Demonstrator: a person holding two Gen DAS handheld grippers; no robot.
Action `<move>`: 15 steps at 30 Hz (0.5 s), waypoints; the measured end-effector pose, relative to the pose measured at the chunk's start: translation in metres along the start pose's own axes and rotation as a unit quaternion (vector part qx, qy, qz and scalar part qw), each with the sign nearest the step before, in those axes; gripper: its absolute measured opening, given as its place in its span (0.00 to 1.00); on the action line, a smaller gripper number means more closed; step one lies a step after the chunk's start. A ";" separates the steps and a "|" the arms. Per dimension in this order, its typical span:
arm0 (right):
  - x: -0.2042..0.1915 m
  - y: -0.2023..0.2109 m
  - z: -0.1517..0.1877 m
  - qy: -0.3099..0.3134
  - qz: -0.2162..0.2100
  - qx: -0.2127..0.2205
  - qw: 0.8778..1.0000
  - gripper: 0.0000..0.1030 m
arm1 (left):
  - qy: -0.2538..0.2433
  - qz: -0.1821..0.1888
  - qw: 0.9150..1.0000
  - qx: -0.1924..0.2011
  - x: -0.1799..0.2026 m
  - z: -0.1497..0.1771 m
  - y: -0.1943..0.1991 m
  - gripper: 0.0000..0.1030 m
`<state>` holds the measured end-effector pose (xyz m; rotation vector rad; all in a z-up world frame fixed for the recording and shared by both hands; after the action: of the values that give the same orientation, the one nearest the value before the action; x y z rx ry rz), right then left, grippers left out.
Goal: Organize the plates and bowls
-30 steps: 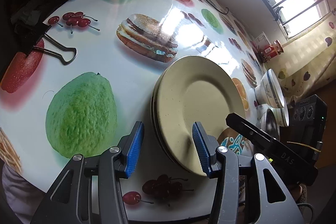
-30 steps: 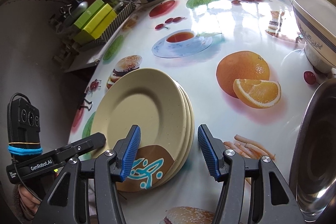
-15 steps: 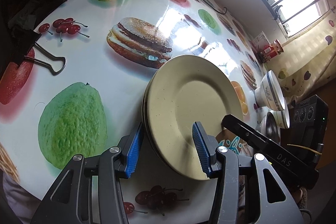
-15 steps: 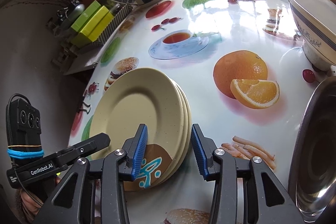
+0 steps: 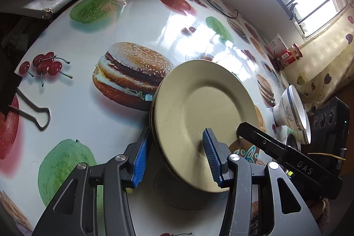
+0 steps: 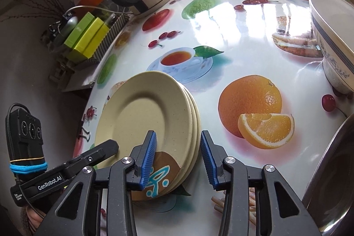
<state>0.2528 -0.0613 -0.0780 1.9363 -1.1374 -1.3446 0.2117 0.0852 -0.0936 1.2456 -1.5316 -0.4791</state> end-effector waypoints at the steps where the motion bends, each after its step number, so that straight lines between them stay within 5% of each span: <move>1: 0.001 -0.001 -0.003 -0.002 0.000 0.000 1.000 0.39 | 0.000 0.000 1.000 0.000 0.000 -0.003 -0.002 0.47; 15: 0.013 -0.010 -0.038 -0.017 0.011 0.006 1.000 0.38 | -0.026 -0.007 1.000 -0.002 0.010 -0.034 -0.020 0.47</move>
<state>0.2937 -0.0688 -0.0779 1.9122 -1.1818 -1.3664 0.2522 0.0787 -0.0929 1.2509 -1.5645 -0.5272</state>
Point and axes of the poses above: each gripper's, at about its wrist camera, not at the fingertips, and y roughly against the way its jaws point, x to its right, z to its underside, the point moved 8 cm from there along -y, roughly the way its jaws point, and after that the axes turned 1 degree about z, right-handed, at the moved point
